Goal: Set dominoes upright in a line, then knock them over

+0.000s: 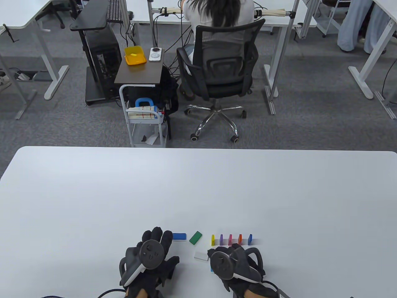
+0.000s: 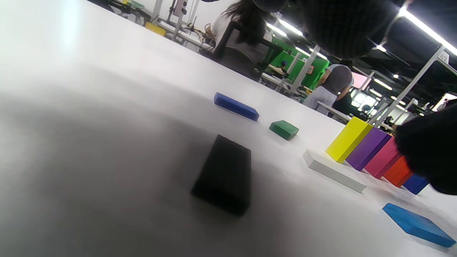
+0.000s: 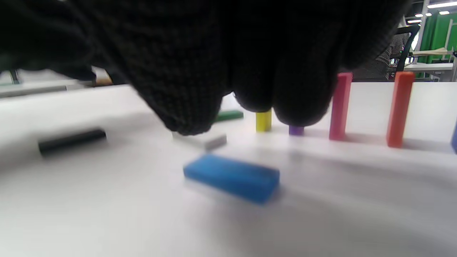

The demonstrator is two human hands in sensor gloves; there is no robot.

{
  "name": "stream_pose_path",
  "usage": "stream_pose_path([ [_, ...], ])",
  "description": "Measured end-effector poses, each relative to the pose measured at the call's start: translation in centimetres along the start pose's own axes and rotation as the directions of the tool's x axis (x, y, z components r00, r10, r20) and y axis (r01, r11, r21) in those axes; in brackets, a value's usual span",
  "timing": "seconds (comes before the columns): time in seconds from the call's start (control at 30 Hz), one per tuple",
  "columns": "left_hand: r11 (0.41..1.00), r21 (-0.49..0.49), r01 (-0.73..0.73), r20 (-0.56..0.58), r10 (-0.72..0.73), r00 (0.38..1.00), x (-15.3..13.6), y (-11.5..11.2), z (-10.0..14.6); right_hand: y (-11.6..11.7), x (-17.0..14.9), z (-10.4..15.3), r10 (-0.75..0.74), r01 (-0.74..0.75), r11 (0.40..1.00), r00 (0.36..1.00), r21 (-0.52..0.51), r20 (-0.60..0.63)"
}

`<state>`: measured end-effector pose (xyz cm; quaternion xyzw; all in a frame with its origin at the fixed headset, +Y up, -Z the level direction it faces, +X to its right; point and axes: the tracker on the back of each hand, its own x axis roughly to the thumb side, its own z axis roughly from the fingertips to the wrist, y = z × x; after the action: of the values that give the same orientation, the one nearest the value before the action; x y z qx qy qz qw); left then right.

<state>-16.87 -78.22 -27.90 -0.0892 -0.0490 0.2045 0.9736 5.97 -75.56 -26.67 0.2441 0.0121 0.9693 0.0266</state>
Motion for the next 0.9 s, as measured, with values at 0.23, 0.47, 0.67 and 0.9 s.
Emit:
stream_pose_path([
  [0.23,1.000,-0.002,0.002,0.000,-0.002,1.000,0.0,0.0,0.0,1.3,0.6,-0.2,0.076,-0.076,0.997,0.997,0.034,-0.013],
  [0.47,1.000,0.000,0.004,0.004,-0.004,1.000,0.1,0.0,0.0,1.8,0.7,-0.5,0.074,-0.072,0.996,0.997,0.058,-0.031],
  [0.67,1.000,-0.004,0.010,0.002,-0.010,1.000,0.2,-0.1,0.0,1.7,0.9,-0.6,0.081,-0.080,0.995,0.996,0.065,-0.027],
  [0.9,1.000,-0.009,0.017,0.001,-0.017,1.000,0.2,-0.2,-0.1,1.9,0.9,-0.6,0.066,-0.065,0.995,0.998,0.074,-0.015],
])
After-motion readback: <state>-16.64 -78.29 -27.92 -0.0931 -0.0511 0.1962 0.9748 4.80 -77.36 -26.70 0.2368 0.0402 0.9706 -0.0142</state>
